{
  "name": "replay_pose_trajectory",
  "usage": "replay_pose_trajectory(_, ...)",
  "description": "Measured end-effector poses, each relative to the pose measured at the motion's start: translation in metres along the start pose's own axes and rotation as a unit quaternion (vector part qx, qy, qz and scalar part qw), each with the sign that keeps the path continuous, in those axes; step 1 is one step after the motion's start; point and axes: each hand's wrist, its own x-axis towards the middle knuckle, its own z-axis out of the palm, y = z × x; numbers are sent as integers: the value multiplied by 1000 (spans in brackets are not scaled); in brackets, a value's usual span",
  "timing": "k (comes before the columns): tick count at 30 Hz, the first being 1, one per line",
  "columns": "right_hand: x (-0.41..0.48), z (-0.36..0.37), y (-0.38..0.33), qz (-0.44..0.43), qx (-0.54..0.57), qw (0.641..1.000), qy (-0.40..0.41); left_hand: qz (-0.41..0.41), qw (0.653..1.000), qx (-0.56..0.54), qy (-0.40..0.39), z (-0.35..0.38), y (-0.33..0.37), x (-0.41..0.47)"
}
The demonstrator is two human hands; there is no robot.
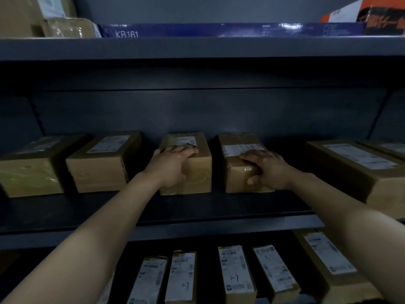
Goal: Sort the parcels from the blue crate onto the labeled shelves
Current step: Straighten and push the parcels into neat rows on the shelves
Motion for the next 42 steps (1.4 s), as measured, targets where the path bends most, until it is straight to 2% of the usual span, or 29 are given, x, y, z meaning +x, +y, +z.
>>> replay_pose_trajectory(12,-2,3,-2,6,-22,1000,2,-14,999,16,37,20,-19,15)
replay_pose_trajectory(17,-11,1,-7,10,-18,1000,12,-27,999,33,22,16,-6,13)
replay_pose_trajectory(19,-21,0,-7,6,9,999,38,-17,997,43,62,15,15,11)
replay_pose_trajectory(21,-34,-6,-5,2,18,997,72,10,992,9,123,10,45,8)
replay_pose_trajectory(24,-60,-22,8,11,-27,994,102,58,978,-66,188,-4,98,8)
replay_pose_trajectory(26,-82,-38,23,24,-57,989,133,96,971,-91,200,-14,136,12)
replay_pose_trajectory(30,-125,-70,64,56,-91,975,195,166,959,-136,183,-25,215,26)
replay_pose_trajectory(33,-159,-90,108,91,-100,971,197,200,953,-163,160,-25,277,38)
replay_pose_trajectory(36,-191,-105,161,123,-91,967,205,205,962,-149,105,-19,332,51)
replay_pose_trajectory(38,-207,-110,197,141,-64,970,185,193,974,-100,58,-13,363,59)
replay_pose_trajectory(42,-226,-106,254,159,-39,984,76,146,989,2,9,2,406,69)
